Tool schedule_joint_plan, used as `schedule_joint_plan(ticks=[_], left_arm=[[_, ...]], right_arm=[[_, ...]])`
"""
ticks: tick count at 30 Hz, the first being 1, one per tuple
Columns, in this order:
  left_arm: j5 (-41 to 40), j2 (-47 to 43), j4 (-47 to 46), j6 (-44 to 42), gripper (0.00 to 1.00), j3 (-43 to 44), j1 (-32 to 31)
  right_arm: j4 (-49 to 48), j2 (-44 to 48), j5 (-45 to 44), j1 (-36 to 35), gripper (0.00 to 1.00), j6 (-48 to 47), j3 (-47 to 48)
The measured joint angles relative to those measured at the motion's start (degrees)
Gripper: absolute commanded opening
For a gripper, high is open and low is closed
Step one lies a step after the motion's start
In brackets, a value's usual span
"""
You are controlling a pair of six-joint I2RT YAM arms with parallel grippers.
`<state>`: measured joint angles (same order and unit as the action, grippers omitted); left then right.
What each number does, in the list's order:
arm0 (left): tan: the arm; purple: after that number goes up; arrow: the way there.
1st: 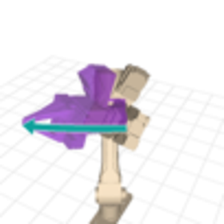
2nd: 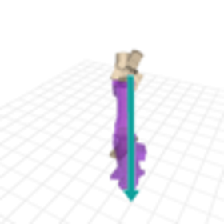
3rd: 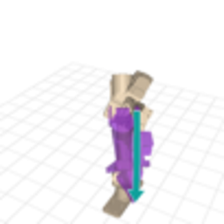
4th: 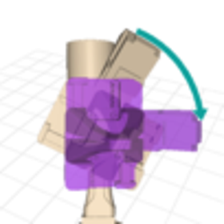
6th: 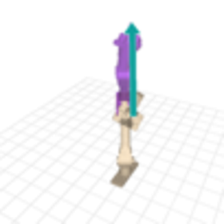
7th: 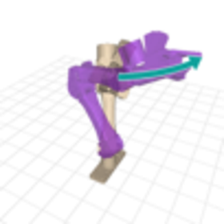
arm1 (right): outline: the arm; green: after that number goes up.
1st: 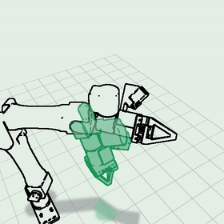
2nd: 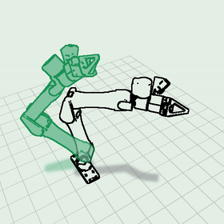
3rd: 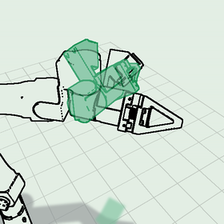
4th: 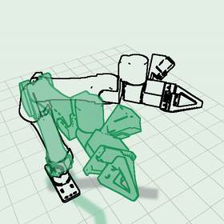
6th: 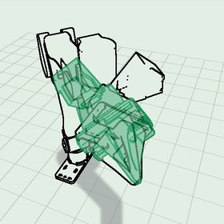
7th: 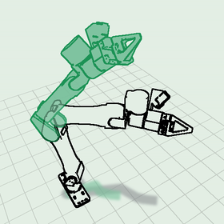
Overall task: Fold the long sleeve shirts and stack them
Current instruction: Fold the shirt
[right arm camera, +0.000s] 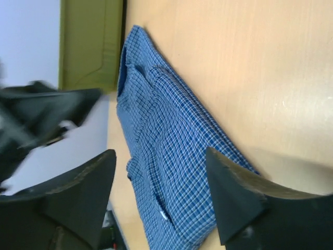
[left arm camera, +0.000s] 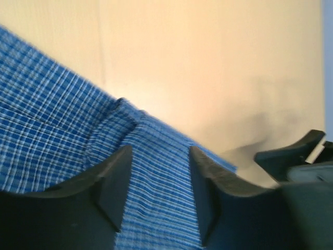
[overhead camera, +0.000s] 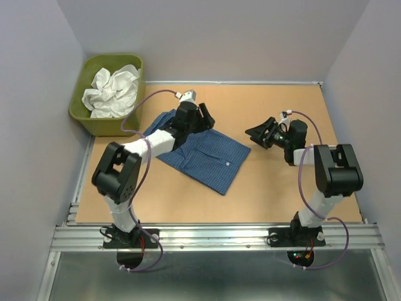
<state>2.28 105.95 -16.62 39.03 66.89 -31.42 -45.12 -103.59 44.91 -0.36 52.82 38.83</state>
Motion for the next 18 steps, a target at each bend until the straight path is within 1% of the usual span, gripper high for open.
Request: schedule_joint_plan(ticks=[2,3,5,7,10,14,15,18], left_arm=[[-3.58,-6.03,1.92,-3.02,0.81,-0.02,-2.01],[-4.83,-8.31,2.40,-4.50,0.88,-0.02,-3.02],[-8.87,-15.02,3.61,-8.90,0.95,-0.24,-7.48],[-12.39,-18.56,4.66,-11.37,0.96,-1.40,-11.65],[-16.94,-21.57,8.37,-14.40,0.95,-4.35,-19.19],[-23.34,-20.24,16.68,-16.31,0.93,-6.95,-28.81],[-25.35,-19.28,19.37,-16.70,0.90,-7.04,-31.69],[-29.22,-16.70,23.08,-17.35,0.85,-6.97,-37.38]], right_arm=[[5.49,5.16,-1.97,-0.02,0.86,-3.06,0.02],[8.68,7.13,-2.95,-0.02,0.89,-4.68,0.07],[15.74,12.09,-5.90,-0.02,0.95,-7.56,0.35],[22.45,16.41,-8.92,-0.02,1.00,-10.01,0.35],[30.88,22.91,-12.98,-0.02,1.00,-12.41,0.26],[38.10,32.37,-17.05,-0.02,1.00,-13.68,-1.49],[40.13,35.10,-18.67,-0.04,1.00,-14.03,-2.34],[44.22,40.06,-21.40,-0.04,1.00,-14.29,-4.55]])
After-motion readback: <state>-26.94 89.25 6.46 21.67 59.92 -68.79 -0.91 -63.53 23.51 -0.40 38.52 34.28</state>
